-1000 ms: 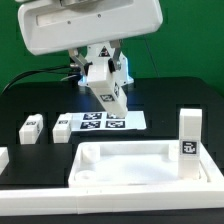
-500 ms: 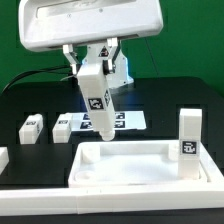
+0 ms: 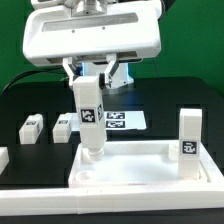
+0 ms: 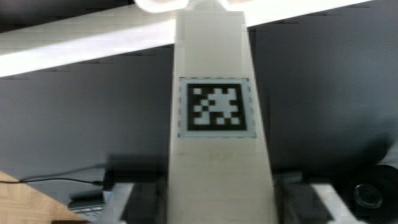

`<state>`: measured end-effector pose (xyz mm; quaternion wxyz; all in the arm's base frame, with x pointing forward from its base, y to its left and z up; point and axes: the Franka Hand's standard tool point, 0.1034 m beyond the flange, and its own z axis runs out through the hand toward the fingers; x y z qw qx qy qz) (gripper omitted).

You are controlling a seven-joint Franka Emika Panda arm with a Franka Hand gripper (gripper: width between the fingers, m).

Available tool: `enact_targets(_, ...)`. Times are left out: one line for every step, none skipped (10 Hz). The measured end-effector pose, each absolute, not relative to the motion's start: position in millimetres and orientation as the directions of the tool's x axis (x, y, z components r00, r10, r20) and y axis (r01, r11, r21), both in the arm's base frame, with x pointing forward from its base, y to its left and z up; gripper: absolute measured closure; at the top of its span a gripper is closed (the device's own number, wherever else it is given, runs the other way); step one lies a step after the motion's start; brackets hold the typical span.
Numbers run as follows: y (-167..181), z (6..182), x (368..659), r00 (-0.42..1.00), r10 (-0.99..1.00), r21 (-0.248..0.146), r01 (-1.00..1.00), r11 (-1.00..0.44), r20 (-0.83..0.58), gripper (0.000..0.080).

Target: Assemble desk

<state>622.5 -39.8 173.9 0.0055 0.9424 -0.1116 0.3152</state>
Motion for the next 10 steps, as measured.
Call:
enact_targets(-43, 174.0, 624, 0.775, -0.208, -0.058, -0.217, -0.975, 0.597, 0.0512)
enact_targets(-45, 168.2, 622, 0.779, -0.208, -0.055, -0.219, -0.974, 0.591, 0.0512)
enact_targets(-46, 160.6, 621, 0.783, -0.208, -0.050, -0.221, -0.974, 0.586, 0.0512)
enact_targets(-46, 154.1, 619, 0.789, -0.207, -0.047, -0.221, -0.974, 0.579, 0.0512)
enact_targets(-47, 149.3, 618, 0.793, -0.208, -0.044, -0.224, -0.974, 0.573, 0.0512)
enact_targets(-46, 142.3, 616, 0.800, -0.206, -0.041, -0.222, -0.974, 0.564, 0.0512)
enact_targets(-45, 138.1, 615, 0.803, -0.205, -0.039, -0.221, -0.974, 0.560, 0.0512)
enact_targets(-46, 137.6, 615, 0.800, -0.203, -0.036, -0.222, -0.974, 0.564, 0.0512)
enact_targets(-51, 136.1, 615, 0.798, -0.200, -0.030, -0.223, -0.974, 0.568, 0.0512)
enact_targets(-51, 133.0, 614, 0.801, -0.201, -0.029, -0.224, -0.974, 0.564, 0.0512)
